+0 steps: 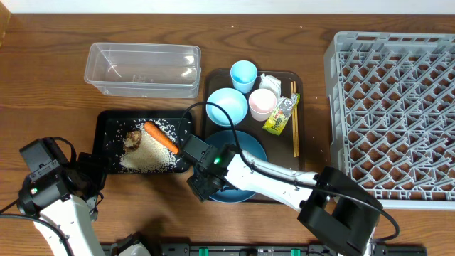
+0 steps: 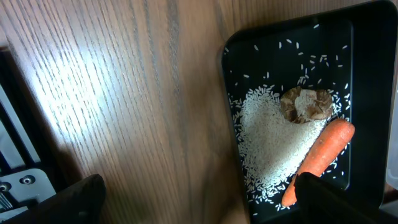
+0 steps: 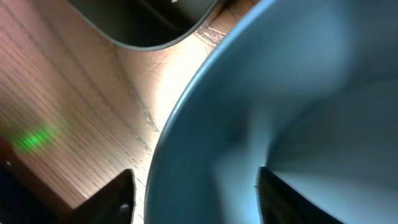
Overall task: Sort waste into correct bins and load items into the dishwasher rack
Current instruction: 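Lower the right gripper and grasp the blue plate's rim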
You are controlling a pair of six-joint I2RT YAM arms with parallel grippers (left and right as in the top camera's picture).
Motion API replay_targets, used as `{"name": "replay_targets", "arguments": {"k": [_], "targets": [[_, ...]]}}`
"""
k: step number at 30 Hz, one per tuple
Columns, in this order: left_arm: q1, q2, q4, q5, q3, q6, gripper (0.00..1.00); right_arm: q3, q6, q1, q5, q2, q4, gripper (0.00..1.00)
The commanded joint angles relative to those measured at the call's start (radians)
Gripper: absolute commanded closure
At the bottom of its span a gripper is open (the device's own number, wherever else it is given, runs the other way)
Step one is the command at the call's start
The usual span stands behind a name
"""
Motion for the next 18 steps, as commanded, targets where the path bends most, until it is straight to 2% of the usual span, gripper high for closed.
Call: {"name": "replay_targets", "arguments": {"k": [1,2,7,9,12,15,18], "targets": [[0.005,0.0,-0.002,-0.001,-0.002,0.008,0.02,0.019,0.005,0.002,-0.004,-0.006,-0.002,0.51],[0.005,0.0,-0.002,-0.001,-0.002,0.008,0.02,0.019,0.005,0.002,-0.004,-0.006,-0.002,0.53],[0.005,0.0,-0.002,-0.001,-0.002,0.008,0.02,0.022,0.005,0.002,-0.003,-0.006,-0.002,0.77],[0.005,0.0,-0.002,-0.001,-0.002,0.008,0.02,0.027,0.005,0.0,-0.003,-0.006,-0.006,0.81],[0.005,0.0,-0.002,-0.001,-0.002,0.008,0.02,0.04,0.004,0.0,-0.001,-0.006,-0.026,0.8],[0.005,0.0,-0.002,-0.001,-0.002,0.008,0.02,0.061,0.0,0.0,-0.001,-0.006,-0.056,0.87],[0.005,0.0,-0.002,-0.001,-0.002,0.008,0.02,0.095,-0.008,0.0,-0.001,-0.006,-0.095,0.99]]}}
